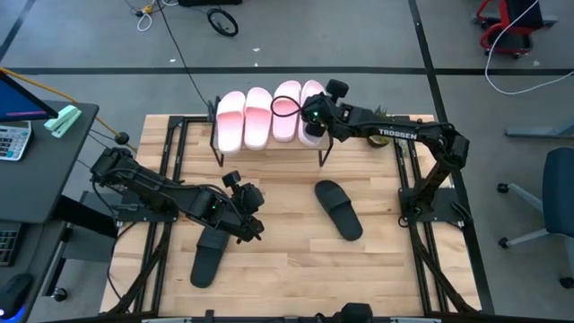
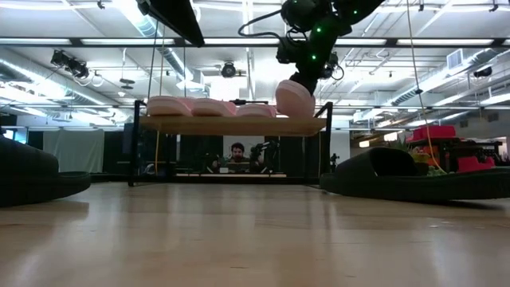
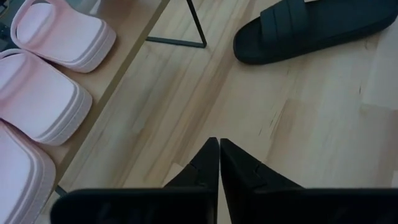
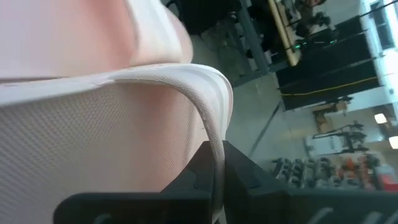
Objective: Pick and place slides into the shelf
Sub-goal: Put the pink slide on the shelf
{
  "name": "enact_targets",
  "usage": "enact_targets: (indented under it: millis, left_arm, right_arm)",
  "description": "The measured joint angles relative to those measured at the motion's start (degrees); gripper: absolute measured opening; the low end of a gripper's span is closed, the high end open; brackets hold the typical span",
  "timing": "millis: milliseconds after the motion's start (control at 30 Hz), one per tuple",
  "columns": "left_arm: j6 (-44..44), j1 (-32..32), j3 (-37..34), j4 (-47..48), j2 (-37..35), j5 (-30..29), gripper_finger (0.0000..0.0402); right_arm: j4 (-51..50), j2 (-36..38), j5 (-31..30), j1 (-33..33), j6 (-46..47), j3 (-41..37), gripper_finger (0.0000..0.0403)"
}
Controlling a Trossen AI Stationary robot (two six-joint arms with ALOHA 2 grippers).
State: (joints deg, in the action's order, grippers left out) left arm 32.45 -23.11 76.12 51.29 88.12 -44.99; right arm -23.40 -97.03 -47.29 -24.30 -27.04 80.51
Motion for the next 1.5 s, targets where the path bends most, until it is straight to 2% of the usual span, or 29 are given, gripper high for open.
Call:
enact_targets:
  millis: [133, 400, 600, 833, 967, 1033, 1267, 1500]
  left_arm:
    - [0.0, 0.0, 0.0, 0.0, 0.0, 0.0, 0.0024]
    - [-0.01, 0.0, 0.0, 0.0, 0.0, 0.0, 0.0004]
    - [0.0, 0.0, 0.0, -0.02, 0.0, 0.0, 0.0022]
    - [-0.02, 0.07, 0.0, -0.17, 0.0, 0.0, 0.0013]
    - [0.0, 0.07, 0.0, -0.35, 0.0, 0.0, 0.0004]
    - [0.0, 0.07, 0.0, -0.37, 0.0, 0.0, 0.0005]
    - [0.02, 0.04, 0.0, -0.37, 0.0, 0.0, 0.0028]
    - [0.04, 0.04, 0.0, -0.38, 0.02, 0.01, 0.0012]
  right_arm:
    - [1.16, 0.0, -0.08, -0.46, -2.46, 0.0, 0.0012]
    - [0.29, 0.0, 4.31, -1.55, -7.44, 0.04, 0.0012]
    - [0.45, 0.01, 7.55, -2.35, -9.41, 0.04, 0.0012]
    - [0.99, -0.52, 12.44, -3.55, -3.84, 0.11, 0.0012]
    - [1.15, -1.29, 20.32, -5.0, 1.57, 0.15, 0.0023]
    - [1.22, -1.36, 22.12, -5.45, 2.9, 0.15, 0.0035]
    - [1.64, -1.4, 21.85, -5.62, 3.46, 0.15, 0.0064]
    - [1.12, -0.52, 17.78, -3.81, 3.47, 0.0, 0.006]
